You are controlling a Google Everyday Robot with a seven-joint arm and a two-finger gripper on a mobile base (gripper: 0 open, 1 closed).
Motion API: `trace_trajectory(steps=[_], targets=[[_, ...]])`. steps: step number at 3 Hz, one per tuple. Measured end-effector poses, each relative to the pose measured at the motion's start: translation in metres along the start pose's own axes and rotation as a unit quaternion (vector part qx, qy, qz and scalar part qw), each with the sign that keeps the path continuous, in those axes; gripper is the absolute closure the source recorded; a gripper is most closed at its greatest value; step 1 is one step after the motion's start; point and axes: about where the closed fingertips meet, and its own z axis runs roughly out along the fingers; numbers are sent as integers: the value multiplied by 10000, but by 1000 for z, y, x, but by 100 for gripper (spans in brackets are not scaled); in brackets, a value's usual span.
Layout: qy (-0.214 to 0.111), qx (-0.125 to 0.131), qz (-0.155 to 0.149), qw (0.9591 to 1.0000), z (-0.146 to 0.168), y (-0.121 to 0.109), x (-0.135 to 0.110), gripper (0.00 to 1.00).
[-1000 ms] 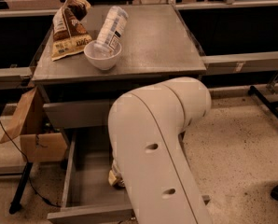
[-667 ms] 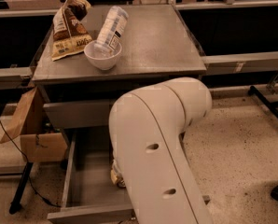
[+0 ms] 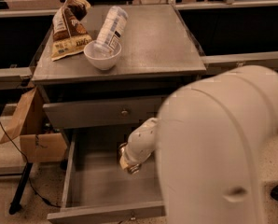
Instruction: Pick orange can from middle drawer and place on counter
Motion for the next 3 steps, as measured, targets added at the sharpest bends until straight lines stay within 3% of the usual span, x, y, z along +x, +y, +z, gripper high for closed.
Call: trace_trajectory(steps=[1,2,3], targets=[[-379,19,-61,9993,-86,-9,-12,100],[-776,-159,-209,9966,-189,1,-33,100],[-834,-880,-537,9912,-239,50,-59,100]])
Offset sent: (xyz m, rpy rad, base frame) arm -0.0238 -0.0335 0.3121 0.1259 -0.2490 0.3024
